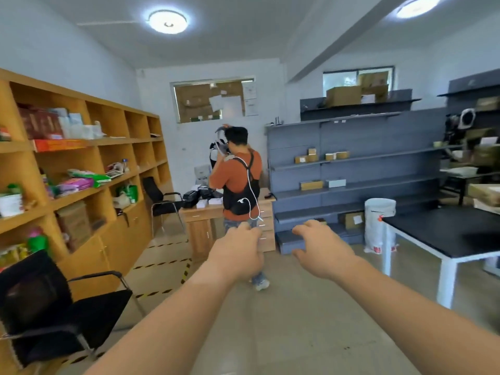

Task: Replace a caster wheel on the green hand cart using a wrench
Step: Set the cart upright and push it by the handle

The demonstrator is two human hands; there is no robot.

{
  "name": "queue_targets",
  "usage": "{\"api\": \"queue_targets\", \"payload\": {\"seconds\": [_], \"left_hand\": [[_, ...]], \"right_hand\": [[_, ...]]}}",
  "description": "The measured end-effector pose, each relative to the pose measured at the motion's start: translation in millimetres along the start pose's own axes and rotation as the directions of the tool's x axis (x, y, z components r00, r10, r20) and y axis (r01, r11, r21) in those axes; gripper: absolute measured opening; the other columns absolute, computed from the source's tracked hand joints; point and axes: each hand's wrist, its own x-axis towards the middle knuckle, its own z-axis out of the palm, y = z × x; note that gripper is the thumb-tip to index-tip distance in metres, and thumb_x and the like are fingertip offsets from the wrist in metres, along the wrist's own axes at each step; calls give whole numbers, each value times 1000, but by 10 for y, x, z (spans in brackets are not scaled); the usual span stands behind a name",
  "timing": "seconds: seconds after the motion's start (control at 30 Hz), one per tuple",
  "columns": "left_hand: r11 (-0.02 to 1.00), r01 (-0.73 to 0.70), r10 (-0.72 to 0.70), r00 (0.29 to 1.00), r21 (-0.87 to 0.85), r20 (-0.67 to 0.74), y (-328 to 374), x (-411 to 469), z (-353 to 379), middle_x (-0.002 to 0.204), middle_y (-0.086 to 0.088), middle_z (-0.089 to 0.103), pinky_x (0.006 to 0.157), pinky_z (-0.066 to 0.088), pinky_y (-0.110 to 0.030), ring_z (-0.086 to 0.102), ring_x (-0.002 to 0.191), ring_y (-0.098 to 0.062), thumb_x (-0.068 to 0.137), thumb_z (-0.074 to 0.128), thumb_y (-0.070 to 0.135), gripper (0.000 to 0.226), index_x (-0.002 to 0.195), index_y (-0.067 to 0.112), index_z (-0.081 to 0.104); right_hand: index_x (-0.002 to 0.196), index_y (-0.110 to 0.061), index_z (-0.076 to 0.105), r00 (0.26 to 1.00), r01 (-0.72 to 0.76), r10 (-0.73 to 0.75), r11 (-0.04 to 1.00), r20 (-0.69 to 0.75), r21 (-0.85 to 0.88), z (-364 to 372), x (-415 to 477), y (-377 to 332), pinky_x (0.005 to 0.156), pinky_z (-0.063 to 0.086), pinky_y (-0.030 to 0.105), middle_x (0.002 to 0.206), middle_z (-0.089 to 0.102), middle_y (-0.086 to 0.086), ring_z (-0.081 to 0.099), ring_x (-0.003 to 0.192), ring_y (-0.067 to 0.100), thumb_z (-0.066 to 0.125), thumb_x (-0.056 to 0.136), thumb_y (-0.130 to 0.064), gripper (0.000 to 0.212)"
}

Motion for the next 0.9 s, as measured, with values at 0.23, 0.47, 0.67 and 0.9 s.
{"api": "queue_targets", "payload": {"seconds": [0.23, 0.47, 0.67, 0.9], "left_hand": [[959, -277, 279, 960, -58, 34, 557, 1522, 606, 137, -3, 51, 101, 49, -49, 50, 128, -32, 98, 54, 30, 44, 141, 21, 51], [729, -661, 672, 741, -177, 0, 1769, 2898, 1130, 141, 2, 48, 101, 50, -48, 48, 132, -30, 101, 53, 36, 43, 143, 26, 50], [371, -896, 922, 387, -244, -22, 2903, 3426, 1241, 143, 4, 46, 102, 50, -48, 49, 131, -26, 100, 53, 33, 46, 145, 26, 49], [-86, -946, 995, -66, -314, -75, 3981, 2683, 1222, 151, 4, 44, 104, 50, -44, 49, 134, -23, 102, 56, 37, 48, 148, 31, 48]], "right_hand": [[145, -26, 46, 972, -233, 231, 971, -48, -60, 37, 515, 1007, 103, 46, 40, 145, 45, -1, 46, 132, 26, 58, 95, -35, 52], [135, -22, 53, 767, -637, 599, 753, -229, -166, -255, 474, 2173, 102, 48, 45, 133, 49, 2, 50, 126, 29, 58, 94, -35, 43], [135, -28, 54, 328, -938, 822, 342, -466, -58, -709, -120, 2494, 94, 53, 40, 131, 53, 1, 57, 117, 27, 62, 93, -36, 43], [129, -29, 59, -105, -994, 812, -90, -574, 55, -792, -1055, 1999, 94, 55, 43, 126, 58, 1, 59, 114, 27, 59, 91, -37, 39]]}}
